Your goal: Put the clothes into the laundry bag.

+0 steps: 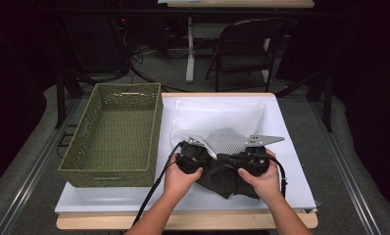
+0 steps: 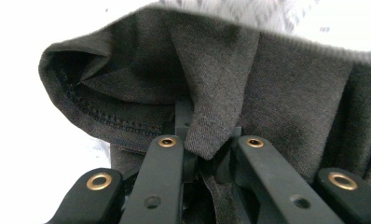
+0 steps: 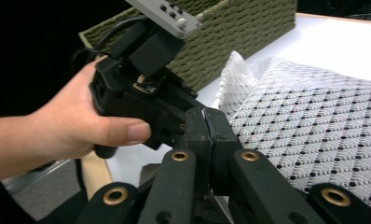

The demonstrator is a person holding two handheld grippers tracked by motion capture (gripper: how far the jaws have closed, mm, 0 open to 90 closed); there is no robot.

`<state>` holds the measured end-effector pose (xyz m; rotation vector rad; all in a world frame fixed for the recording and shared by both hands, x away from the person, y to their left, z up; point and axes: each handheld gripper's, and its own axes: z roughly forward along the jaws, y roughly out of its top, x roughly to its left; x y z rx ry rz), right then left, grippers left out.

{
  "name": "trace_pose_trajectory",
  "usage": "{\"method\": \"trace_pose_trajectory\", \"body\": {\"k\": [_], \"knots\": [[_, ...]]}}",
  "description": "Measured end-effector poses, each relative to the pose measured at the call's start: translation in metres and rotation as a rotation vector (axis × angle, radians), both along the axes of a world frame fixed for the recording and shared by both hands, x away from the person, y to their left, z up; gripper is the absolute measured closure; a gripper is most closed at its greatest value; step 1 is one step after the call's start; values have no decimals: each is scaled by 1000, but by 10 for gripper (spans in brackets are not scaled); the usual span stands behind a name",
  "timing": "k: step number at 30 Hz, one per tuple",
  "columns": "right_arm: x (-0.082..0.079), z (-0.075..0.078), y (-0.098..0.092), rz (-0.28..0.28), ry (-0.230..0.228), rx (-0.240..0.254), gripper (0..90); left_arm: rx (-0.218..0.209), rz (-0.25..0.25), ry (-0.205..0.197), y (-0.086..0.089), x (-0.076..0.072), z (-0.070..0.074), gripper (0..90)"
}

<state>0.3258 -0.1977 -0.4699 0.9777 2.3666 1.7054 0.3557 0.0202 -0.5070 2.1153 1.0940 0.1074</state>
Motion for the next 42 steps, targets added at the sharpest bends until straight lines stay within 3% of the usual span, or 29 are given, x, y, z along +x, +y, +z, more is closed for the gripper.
{"method": "trace_pose_trajectory", "body": {"k": [6,14,21,27,32,36,42], "knots": [[-3,2,5,48,23,32,892,-28,23,-2,-1,5,1,841],[-8,7,5,84,31,66,892,-29,63,3,1,18,-2,837],[-7,13,-7,61,27,76,892,-13,94,9,8,25,-6,826],[-5,12,-13,37,26,68,892,-37,73,12,15,16,4,726],[-4,10,-12,25,13,33,892,-56,44,-12,23,1,19,623],[-4,10,-12,22,15,34,892,-68,16,-32,24,-10,29,577],[-4,10,-12,16,9,40,892,-80,-20,-27,17,-19,35,483]]}}
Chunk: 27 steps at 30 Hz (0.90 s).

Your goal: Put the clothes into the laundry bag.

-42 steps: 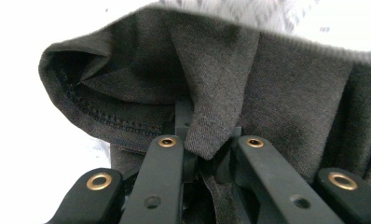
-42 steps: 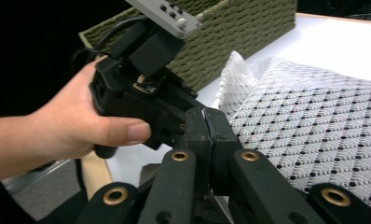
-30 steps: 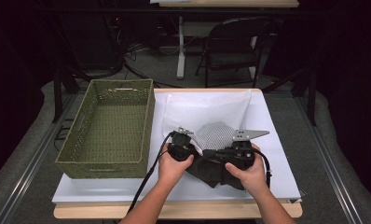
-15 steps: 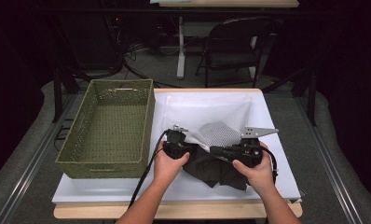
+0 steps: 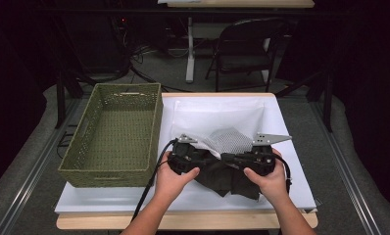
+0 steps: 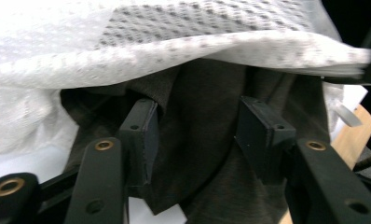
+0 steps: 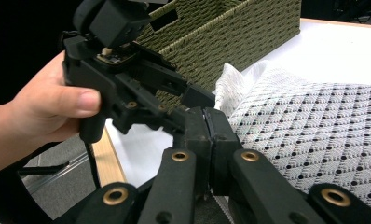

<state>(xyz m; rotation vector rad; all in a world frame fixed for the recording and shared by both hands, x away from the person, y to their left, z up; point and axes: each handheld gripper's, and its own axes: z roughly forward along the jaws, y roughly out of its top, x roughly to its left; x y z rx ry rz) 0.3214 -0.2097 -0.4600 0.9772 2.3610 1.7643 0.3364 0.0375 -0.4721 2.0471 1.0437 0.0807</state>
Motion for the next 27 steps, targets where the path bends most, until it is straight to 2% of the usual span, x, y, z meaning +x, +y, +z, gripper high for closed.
{"method": "trace_pose_trajectory", "body": {"k": [4,7,16,20,21,23,27], "knots": [[1,-1,-1,1,9,-3,892,22,9,-27,-2,-3,3,465],[1,-1,-1,2,7,-4,892,17,16,-32,-1,-2,6,465],[0,0,-2,0,2,-2,891,44,30,-62,-2,0,9,464],[0,0,-2,-6,7,17,892,85,20,-78,-8,1,9,457],[0,1,-2,-6,10,23,892,83,26,-76,-10,1,8,457],[0,1,-2,-7,10,27,892,109,32,-90,-15,3,8,456],[-1,1,-1,-6,8,33,891,130,40,-120,-22,7,7,456]]}}
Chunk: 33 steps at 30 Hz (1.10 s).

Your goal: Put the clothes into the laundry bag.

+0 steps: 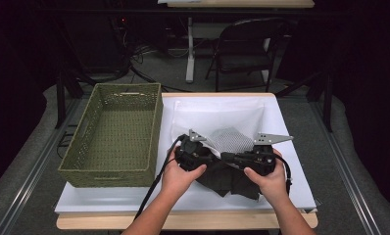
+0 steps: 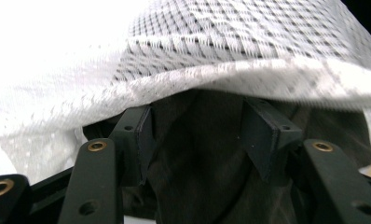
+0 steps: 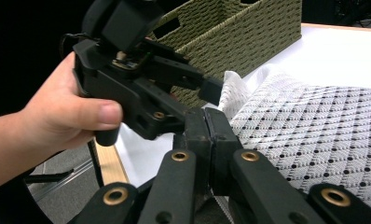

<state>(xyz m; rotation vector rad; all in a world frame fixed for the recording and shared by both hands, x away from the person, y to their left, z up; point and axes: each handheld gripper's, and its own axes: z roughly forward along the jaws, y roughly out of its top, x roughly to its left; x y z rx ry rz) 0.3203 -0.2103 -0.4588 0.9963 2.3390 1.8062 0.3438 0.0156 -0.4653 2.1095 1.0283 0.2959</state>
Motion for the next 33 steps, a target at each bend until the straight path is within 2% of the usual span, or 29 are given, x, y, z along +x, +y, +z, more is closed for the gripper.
{"method": "trace_pose_trajectory", "body": {"k": [5,10,12,14,16,20,23,27,29,30,33], "knots": [[0,0,1,2,-1,0,892,-17,9,-37,-4,4,-1,482],[2,-2,1,-6,7,6,892,-41,3,-76,-1,2,1,679],[3,-5,1,-13,26,14,891,-53,-9,-82,0,2,2,750],[5,-7,2,-13,30,18,891,-55,-11,-68,0,3,2,787],[5,-8,2,-21,29,17,891,-42,-12,-67,0,3,0,798],[7,-10,1,-29,30,14,890,-51,-23,-64,1,0,0,857],[8,-12,2,-37,33,2,889,-59,-16,-60,2,1,0,879],[9,-14,1,-64,7,-28,884,-67,-16,-40,3,2,-2,874],[10,-15,0,-77,2,-39,870,-61,-9,-28,2,2,-5,850],[10,-16,-1,-87,-4,-52,850,-51,-23,-19,2,3,-5,826],[11,-16,-3,-95,2,-52,804,-64,-14,-10,1,2,-9,781]]}}
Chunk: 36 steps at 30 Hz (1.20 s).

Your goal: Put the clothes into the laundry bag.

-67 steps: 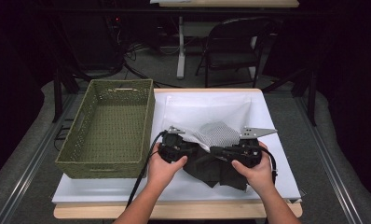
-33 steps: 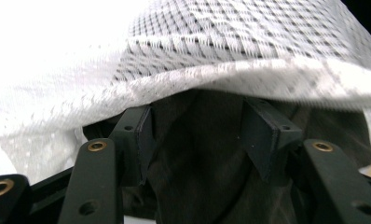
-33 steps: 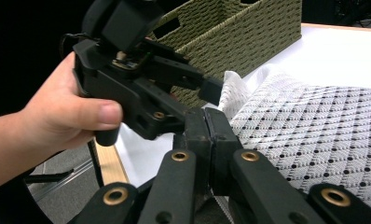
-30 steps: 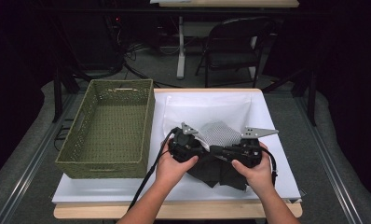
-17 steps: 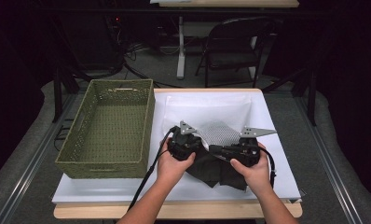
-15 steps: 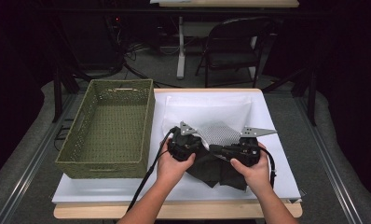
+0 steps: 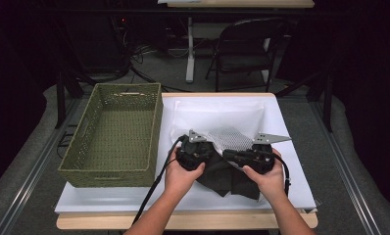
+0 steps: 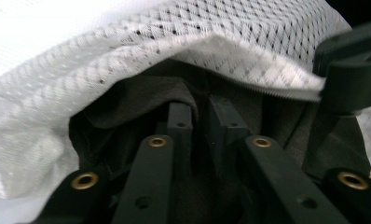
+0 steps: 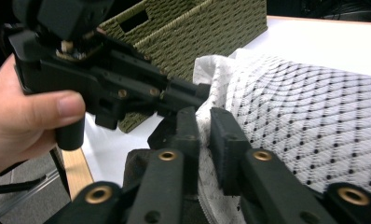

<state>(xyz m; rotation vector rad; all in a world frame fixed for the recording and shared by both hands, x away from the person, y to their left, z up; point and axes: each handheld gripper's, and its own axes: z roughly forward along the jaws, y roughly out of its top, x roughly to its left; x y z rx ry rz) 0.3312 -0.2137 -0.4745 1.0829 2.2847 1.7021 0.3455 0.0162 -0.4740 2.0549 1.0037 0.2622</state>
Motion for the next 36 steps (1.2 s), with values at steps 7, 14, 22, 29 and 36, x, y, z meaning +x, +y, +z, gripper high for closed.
{"method": "trace_pose_trajectory", "body": {"k": [7,14,22,29,36], "knots": [[-5,6,-14,-26,-41,-11,675,8,-24,20,5,-4,3,640],[-18,-3,-41,-87,-73,-81,622,3,-76,26,11,-14,11,530],[-31,-15,-57,-148,-106,-143,508,28,-153,59,6,-24,9,473],[-37,-22,-49,-122,-147,-213,465,67,-171,110,-1,-23,-10,448],[-36,-29,-37,-96,-160,-242,434,70,-185,124,-7,-20,-22,448]]}}
